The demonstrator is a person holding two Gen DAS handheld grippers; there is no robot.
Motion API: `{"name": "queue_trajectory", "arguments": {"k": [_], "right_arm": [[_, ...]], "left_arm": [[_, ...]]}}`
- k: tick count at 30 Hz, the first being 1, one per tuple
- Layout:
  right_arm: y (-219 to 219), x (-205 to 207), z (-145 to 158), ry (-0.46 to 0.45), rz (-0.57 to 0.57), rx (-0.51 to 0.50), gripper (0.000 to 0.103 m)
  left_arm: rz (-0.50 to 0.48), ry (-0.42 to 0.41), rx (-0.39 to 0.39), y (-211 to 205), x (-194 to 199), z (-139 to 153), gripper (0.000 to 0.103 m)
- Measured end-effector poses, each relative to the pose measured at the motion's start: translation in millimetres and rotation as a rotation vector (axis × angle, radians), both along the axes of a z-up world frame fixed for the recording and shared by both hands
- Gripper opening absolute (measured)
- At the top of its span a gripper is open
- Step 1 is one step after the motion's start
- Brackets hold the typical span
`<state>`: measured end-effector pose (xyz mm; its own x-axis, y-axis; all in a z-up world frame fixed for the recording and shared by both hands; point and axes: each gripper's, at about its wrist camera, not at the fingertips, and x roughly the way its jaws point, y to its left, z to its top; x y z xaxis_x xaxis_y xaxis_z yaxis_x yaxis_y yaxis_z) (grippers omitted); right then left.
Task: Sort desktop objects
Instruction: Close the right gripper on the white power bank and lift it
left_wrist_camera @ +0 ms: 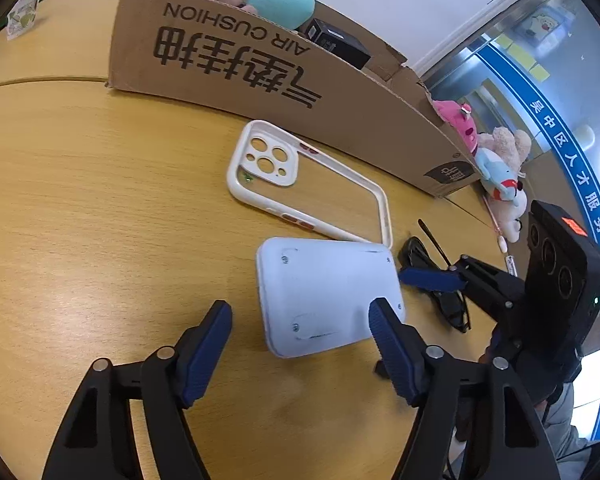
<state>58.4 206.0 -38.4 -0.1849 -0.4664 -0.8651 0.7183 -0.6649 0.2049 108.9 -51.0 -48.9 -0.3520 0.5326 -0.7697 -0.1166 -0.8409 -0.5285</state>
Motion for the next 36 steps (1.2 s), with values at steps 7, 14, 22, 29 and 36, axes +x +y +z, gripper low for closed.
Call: {"name": "queue_trajectory", "arguments": {"k": [7, 14, 22, 29, 36], "right_arm": [[-7, 10, -2, 0.038, 0.020, -0.002, 0.091], [-18, 20, -12, 0.215, -0.034, 0.149, 0.081], [-10, 26, -5, 0.236, -0.113, 0.125, 0.053], [-13, 18, 29, 0.281, -0.171, 0.058, 0.050], [-9, 7, 80, 0.392, -0.216, 0.027, 0.050]], "left_arm": [[-0.027, 0.001, 0.005, 13, 0, -4, 0.038], [-0.005, -0.014, 0.031, 13, 2, -6, 0.035], [-0.006, 0.039, 0.074, 9, 7, 16, 0.031], [-0.020, 0.144, 0.059, 13, 0, 61, 0.031], [-0.065, 0.270, 0.071, 15, -24, 118, 0.031]]}}
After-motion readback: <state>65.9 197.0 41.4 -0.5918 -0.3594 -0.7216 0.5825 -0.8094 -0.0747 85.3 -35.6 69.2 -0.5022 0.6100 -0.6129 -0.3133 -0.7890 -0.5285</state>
